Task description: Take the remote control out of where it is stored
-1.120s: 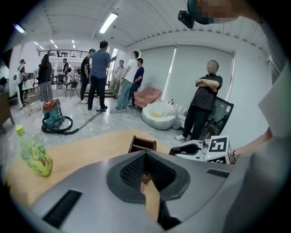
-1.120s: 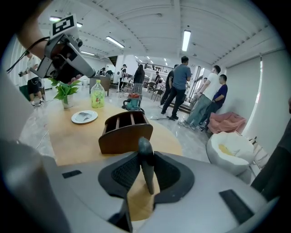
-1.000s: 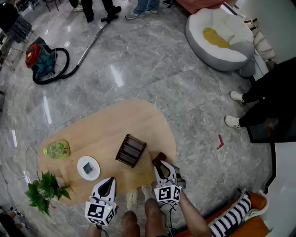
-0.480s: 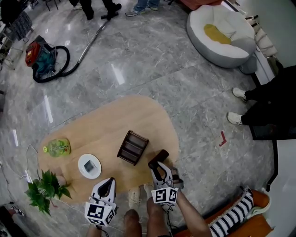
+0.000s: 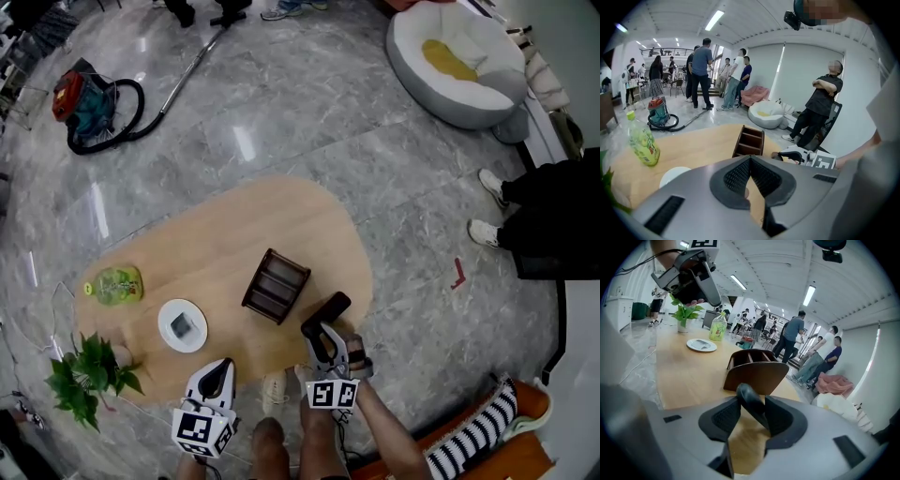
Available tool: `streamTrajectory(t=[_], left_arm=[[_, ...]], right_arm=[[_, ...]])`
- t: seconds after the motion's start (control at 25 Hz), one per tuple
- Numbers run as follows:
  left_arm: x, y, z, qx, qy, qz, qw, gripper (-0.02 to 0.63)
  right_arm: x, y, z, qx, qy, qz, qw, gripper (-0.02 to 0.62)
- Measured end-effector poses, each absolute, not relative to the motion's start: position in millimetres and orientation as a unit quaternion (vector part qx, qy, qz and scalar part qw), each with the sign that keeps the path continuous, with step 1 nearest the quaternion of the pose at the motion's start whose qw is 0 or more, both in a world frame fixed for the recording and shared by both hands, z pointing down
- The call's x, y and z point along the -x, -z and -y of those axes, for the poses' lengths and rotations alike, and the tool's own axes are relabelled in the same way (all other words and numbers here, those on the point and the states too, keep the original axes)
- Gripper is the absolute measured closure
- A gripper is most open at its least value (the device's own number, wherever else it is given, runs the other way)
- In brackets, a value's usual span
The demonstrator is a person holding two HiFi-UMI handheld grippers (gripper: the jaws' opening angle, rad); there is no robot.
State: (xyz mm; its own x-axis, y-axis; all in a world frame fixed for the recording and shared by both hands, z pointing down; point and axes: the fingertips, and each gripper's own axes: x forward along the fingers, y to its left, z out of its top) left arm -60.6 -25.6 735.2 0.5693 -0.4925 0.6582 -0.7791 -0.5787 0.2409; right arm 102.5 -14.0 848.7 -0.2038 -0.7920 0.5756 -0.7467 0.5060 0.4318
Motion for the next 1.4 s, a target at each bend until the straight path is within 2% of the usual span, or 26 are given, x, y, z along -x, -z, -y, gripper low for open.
streamTrajectory(t=[0.48, 0.88, 1.4], left_arm=[[81.1, -744.7, 8.3, -0.841, -0.270, 0.382, 0.272, 0.600], [106.4, -746.1, 9.9, -0.834, -0.270, 0.398, 0.271, 0.600], [123.6, -749.5, 9.4, -0.831, -0.260, 0.406, 0.278, 0.600]], right_arm=[[-87.9, -863.0, 1.4, -0.489, -0.015, 0.786, 0.379, 0.416], [-88.9, -889.4, -4.6, -0.495, -0.063, 0.775, 0.388, 0.416], [-83.1, -888.0, 0.0, -0.498, -0.068, 0.771, 0.391, 0.416]])
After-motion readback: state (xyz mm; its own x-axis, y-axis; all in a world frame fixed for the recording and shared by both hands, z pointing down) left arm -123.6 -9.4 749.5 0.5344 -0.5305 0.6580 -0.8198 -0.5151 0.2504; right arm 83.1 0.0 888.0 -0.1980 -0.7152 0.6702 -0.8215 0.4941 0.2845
